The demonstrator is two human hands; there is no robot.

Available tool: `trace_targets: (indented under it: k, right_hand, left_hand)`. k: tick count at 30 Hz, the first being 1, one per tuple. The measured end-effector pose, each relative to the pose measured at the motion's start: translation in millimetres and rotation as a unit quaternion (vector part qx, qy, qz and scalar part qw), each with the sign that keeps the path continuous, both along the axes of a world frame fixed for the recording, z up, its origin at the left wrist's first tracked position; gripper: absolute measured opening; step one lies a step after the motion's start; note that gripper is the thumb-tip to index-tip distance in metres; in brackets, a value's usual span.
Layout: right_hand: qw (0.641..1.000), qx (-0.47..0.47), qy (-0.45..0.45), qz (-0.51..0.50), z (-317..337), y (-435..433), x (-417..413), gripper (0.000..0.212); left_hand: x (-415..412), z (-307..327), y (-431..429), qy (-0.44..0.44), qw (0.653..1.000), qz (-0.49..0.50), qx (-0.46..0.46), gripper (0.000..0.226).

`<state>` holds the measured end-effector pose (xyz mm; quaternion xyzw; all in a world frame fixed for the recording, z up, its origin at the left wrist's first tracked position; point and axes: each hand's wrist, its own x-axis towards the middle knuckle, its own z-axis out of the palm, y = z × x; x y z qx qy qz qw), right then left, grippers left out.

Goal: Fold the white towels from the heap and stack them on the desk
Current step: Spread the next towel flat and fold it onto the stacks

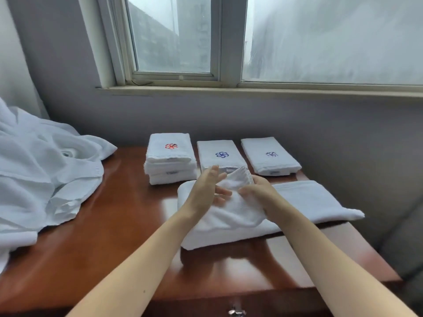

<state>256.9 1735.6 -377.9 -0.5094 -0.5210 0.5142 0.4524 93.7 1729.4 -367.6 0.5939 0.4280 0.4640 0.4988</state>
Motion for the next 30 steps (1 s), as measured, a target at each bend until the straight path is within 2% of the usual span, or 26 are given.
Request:
trace_targets:
  k: [2,4,6,8,9,11,12,14,15,17,20,21,25,30]
  right_hand:
    - [0.998,0.009,-0.035,-0.046,-4.0,-0.9,8.0,0.032]
    - [0.995,0.016,-0.071,-0.062,-8.6,0.4,13.1,0.03]
    - [0.993,0.015,-0.096,-0.068,-14.1,3.1,16.1,0.032]
    - [0.988,0.014,-0.133,-0.08,-17.4,7.0,17.9,0.044]
    - [0.981,0.019,-0.17,-0.09,-18.2,8.8,18.9,0.054]
    - [0.944,0.047,-0.304,-0.115,-18.8,9.1,19.9,0.07]
    - [0.908,0.085,-0.39,-0.126,-18.9,7.6,19.6,0.073]
    - [0.831,0.2,-0.509,-0.107,-19.2,5.8,16.8,0.067]
    - [0.813,0.233,-0.529,-0.07,-19.0,6.7,15.1,0.06]
    - [0.81,0.218,-0.543,0.012,-20.3,7.1,10.8,0.052]
    - [0.791,0.145,-0.59,0.073,-32.4,8.3,10.2,0.051]
    - [0.795,0.124,-0.589,0.073,-36.8,7.3,10.9,0.054]
    - [0.817,0.098,-0.566,0.054,-47.9,4.3,12.1,0.068]
    - [0.824,0.12,-0.55,0.069,-56.4,0.2,-23.1,0.072]
  left_hand:
    - [-2.1,-11.1,1.6,0.076,0.994,0.054,0.053,0.025]
    - [-7.2,-22.9,1.9,0.186,0.972,0.1,0.099,0.032]
    - [-10.0,-29.9,2.1,0.259,0.948,0.126,0.136,0.034]
    - [-9.9,-36.4,4.0,0.339,0.915,0.133,0.175,0.035]
    - [-8.9,-40.3,5.0,0.411,0.882,0.125,0.193,0.036]
    - [-5.9,-50.3,6.4,0.566,0.797,0.087,0.19,0.041]
    - [-4.4,-54.5,6.9,0.62,0.764,0.066,0.167,0.047]
    - [-0.1,-56.2,8.7,0.681,0.718,0.046,0.132,0.055]
    - [3.4,-54.3,10.1,0.699,0.701,0.044,0.13,0.055]
    - [10.7,-51.1,12.0,0.699,0.701,0.04,0.135,0.053]
    - [11.2,-56.8,9.4,0.642,0.756,0.026,0.128,0.06]
    - [7.6,-60.1,8.3,0.636,0.761,0.016,0.125,0.065]
    - [-19.8,-66.6,15.4,0.637,0.76,0.004,0.131,0.07]
    - [-73.8,-68.0,21.8,0.638,0.758,0.006,0.138,0.07]
